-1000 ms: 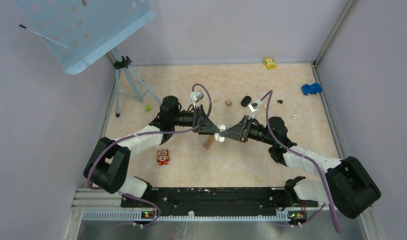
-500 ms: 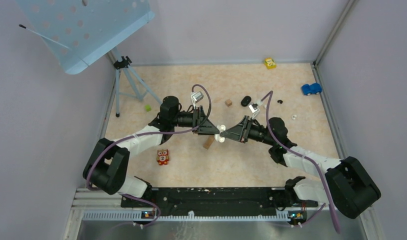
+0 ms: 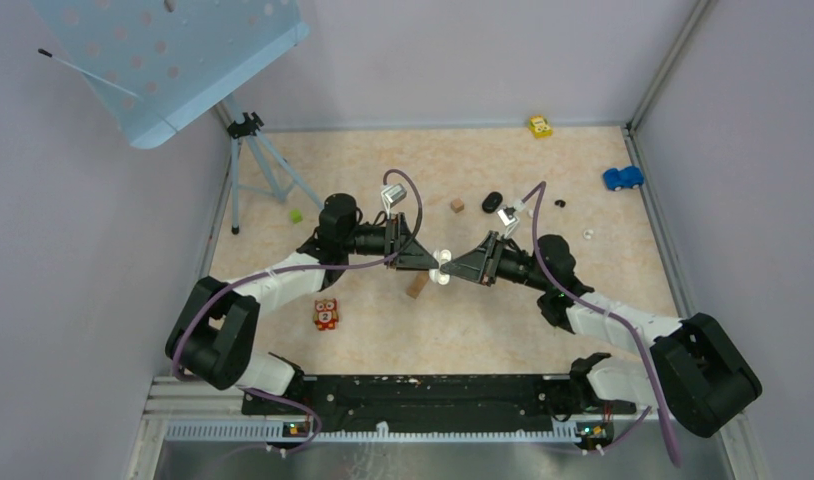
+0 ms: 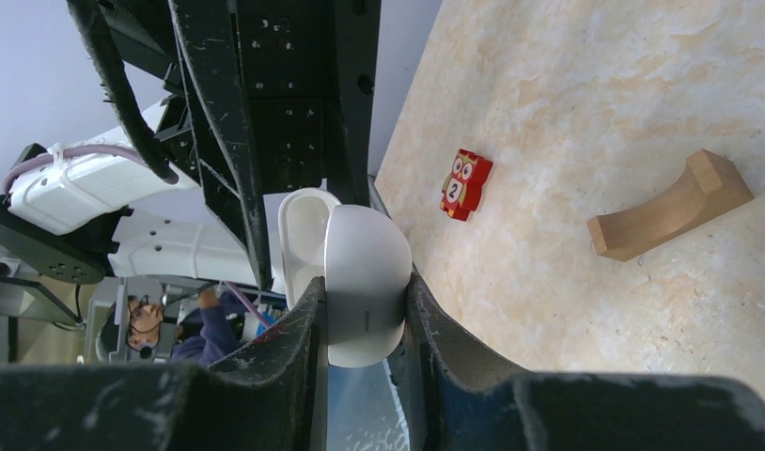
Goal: Insert the wireless bluetooth earbuds into the charging case
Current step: Pass from the right arm to the left, then pick up the left earbud from the corner of the board.
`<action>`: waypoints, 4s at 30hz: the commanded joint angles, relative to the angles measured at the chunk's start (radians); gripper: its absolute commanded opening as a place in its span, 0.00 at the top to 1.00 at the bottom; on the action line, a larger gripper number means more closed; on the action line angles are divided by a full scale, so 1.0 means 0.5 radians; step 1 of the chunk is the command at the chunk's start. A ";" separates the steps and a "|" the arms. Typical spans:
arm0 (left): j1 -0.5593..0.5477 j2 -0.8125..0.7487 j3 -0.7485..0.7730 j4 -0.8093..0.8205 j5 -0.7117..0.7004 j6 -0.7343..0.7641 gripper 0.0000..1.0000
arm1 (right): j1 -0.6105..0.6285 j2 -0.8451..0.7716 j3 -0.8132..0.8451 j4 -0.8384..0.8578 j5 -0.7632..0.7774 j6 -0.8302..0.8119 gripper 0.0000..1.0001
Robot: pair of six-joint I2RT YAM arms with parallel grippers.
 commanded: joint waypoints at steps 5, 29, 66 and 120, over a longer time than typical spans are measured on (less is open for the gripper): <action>0.004 -0.062 -0.017 0.116 0.021 0.002 0.72 | 0.022 -0.027 0.021 0.077 0.002 -0.019 1.00; 0.162 -0.027 0.146 -0.376 -0.027 0.304 0.93 | -0.487 -0.491 0.906 -2.761 1.602 -1.165 0.28; 0.167 0.135 0.394 -0.991 -0.051 0.778 0.95 | -1.489 1.076 1.575 -2.313 1.312 -1.563 0.63; 0.159 0.168 0.389 -0.960 0.008 0.764 0.94 | -1.493 1.082 1.415 -2.267 1.612 -1.689 0.85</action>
